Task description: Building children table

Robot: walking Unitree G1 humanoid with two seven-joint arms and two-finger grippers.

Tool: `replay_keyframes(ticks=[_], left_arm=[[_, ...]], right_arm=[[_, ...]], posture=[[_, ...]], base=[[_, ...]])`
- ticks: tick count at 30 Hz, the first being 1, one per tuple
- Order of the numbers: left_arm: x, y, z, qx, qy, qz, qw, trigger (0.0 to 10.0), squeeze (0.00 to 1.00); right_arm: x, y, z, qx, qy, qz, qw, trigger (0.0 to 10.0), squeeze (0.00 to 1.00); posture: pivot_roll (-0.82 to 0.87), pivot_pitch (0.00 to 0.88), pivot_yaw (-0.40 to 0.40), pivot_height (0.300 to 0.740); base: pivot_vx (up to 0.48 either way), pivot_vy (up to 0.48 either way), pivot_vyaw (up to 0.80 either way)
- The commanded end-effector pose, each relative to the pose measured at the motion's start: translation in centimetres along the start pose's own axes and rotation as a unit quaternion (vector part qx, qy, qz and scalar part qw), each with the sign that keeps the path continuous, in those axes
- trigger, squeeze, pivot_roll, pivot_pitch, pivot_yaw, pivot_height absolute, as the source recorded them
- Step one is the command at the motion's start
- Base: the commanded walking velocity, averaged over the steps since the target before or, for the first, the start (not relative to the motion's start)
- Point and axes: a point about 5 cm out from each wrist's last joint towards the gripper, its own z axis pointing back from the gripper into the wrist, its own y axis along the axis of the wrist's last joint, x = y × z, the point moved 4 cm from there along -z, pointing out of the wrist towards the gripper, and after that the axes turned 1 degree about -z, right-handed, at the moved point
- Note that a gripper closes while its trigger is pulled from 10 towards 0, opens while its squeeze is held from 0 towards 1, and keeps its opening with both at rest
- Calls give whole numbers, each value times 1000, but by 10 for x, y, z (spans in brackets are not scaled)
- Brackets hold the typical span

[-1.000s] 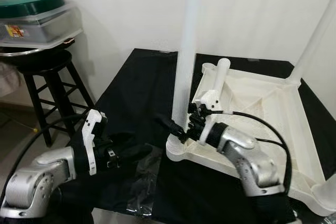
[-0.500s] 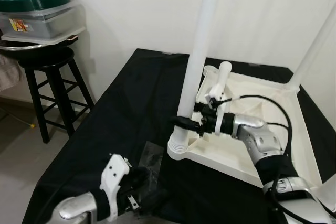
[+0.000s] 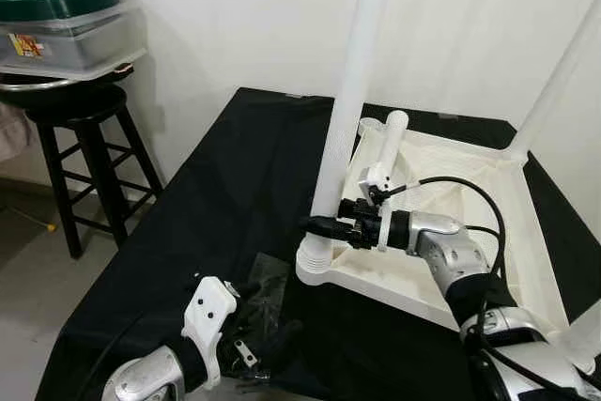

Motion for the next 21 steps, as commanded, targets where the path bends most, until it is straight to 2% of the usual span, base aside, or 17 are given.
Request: replay_keyframes(ticks=[1,3,4,5,7,8,9,10,11,12,14,15,16,18,20,21], left_arm=[[0,-1,0,2,6,-1,1000,10000,0],[-1,0,1,8,10,4,1000,10000,0],[-1,0,2,10,11,6,1000,10000,0],[-1,1,2,13,9,10,1000,4627,0],[-1,1,2,13,9,10,1000,4627,0],[0,1,1,15,4,12,1000,0,0],[-1,2,1,17,2,13,1000,0,0],[-1,2,1,17,2,13,1000,0,0],[-2,2,0,19,1,13,1000,0,0],[-2,3,-2,21,-4,17,1000,0,0],[-1,3,-5,24,-9,23,999,0,0],[0,3,-5,24,-11,22,999,0,0],[0,3,-5,24,-11,22,999,0,0],[0,2,-3,24,-7,21,999,0,0],[0,2,-3,24,-7,21,999,0,0],[-2,2,-1,26,0,23,999,0,0]], right_arm=[[1,-6,0,-9,-37,0,999,0,0],[0,-8,1,-1,-98,-5,995,0,0],[5,-9,1,21,-181,-12,983,0,0],[13,-11,10,62,-326,-54,942,0,0],[13,-11,10,62,-326,-54,942,0,0],[-6,-35,15,60,-382,-109,916,0,0],[-30,-56,16,37,-408,-133,903,0,0],[-30,-56,16,37,-408,-133,903,0,0],[-45,-64,15,25,-405,-140,903,0,0],[-39,-60,17,23,-396,-114,911,0,0],[-23,-47,25,29,-404,-80,911,0,0],[-22,-49,27,28,-415,-91,905,0,0],[-22,-49,27,28,-415,-91,905,0,0],[-29,-54,25,23,-423,-114,899,0,0],[-29,-54,25,23,-423,-114,899,0,0],[-35,-54,23,21,-429,-118,895,0,0]], posture=[[72,11,-92,740],[56,14,-93,740],[46,18,-97,740],[43,19,-98,740],[43,19,-98,740],[44,27,-93,740],[29,32,-71,740],[29,32,-71,740],[-1,24,-60,740],[22,16,-81,740],[22,16,-81,740],[33,16,-90,740],[33,16,-90,740],[38,17,-88,740],[38,17,-88,740],[40,15,-87,740]], base=[[0,0,0],[0,0,0],[0,0,0],[0,0,0],[0,0,0],[0,0,0],[0,0,0],[0,0,0],[0,0,0],[0,0,0],[0,0,0],[0,0,0],[0,0,0],[0,0,0],[0,0,0],[0,0,0]])
